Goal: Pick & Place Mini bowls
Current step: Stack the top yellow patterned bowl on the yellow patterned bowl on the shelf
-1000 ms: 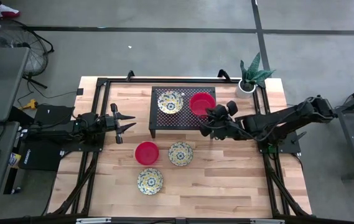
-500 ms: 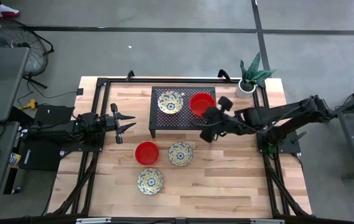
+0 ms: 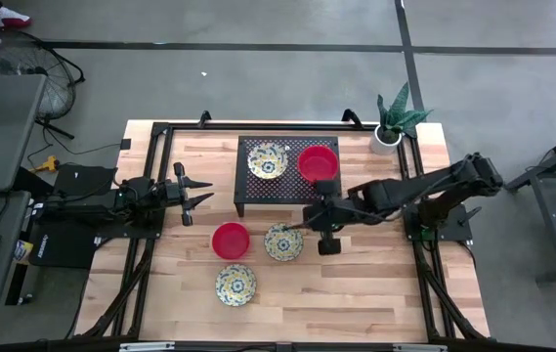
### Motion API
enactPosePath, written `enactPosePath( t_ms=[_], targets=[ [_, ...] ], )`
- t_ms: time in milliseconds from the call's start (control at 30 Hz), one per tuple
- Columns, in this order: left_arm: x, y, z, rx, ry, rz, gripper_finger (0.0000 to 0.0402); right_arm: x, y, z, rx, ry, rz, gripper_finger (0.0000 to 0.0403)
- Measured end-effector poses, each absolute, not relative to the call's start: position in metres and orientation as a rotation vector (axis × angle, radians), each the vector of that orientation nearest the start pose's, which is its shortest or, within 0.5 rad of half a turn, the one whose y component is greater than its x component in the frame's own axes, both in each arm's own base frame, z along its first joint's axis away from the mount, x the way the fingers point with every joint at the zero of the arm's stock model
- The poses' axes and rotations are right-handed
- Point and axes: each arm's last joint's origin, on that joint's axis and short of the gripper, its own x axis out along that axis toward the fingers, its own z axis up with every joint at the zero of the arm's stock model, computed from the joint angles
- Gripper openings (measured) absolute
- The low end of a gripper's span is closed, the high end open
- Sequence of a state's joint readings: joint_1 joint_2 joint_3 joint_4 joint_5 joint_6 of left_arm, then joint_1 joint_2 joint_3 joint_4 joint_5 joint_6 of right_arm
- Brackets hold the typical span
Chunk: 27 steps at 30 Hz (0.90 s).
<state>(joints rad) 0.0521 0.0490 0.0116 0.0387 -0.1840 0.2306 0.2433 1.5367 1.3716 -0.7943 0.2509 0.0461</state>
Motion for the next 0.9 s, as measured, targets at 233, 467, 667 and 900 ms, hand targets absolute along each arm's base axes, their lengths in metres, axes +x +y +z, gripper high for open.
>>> enactPosePath(
  t_ms=[233,467,667,900],
  targets=[
    [0.099,0.01,0.167,0.229,0.026,0.235,0.0117,0.327,0.085,0.298,-0.157,1.0,0.04,0.0],
    [0.099,0.01,0.167,0.229,0.026,0.235,0.0117,0.343,0.105,0.283,-0.144,1.048,0.099,0.0],
    [0.099,0.01,0.167,0.229,0.026,0.235,0.0117,0.354,0.121,0.266,-0.111,1.099,0.117,0.0],
    [0.099,0.01,0.167,0.229,0.026,0.235,0.0117,0.365,0.13,0.232,-0.103,1.203,0.188,0.0003]
  ],
)
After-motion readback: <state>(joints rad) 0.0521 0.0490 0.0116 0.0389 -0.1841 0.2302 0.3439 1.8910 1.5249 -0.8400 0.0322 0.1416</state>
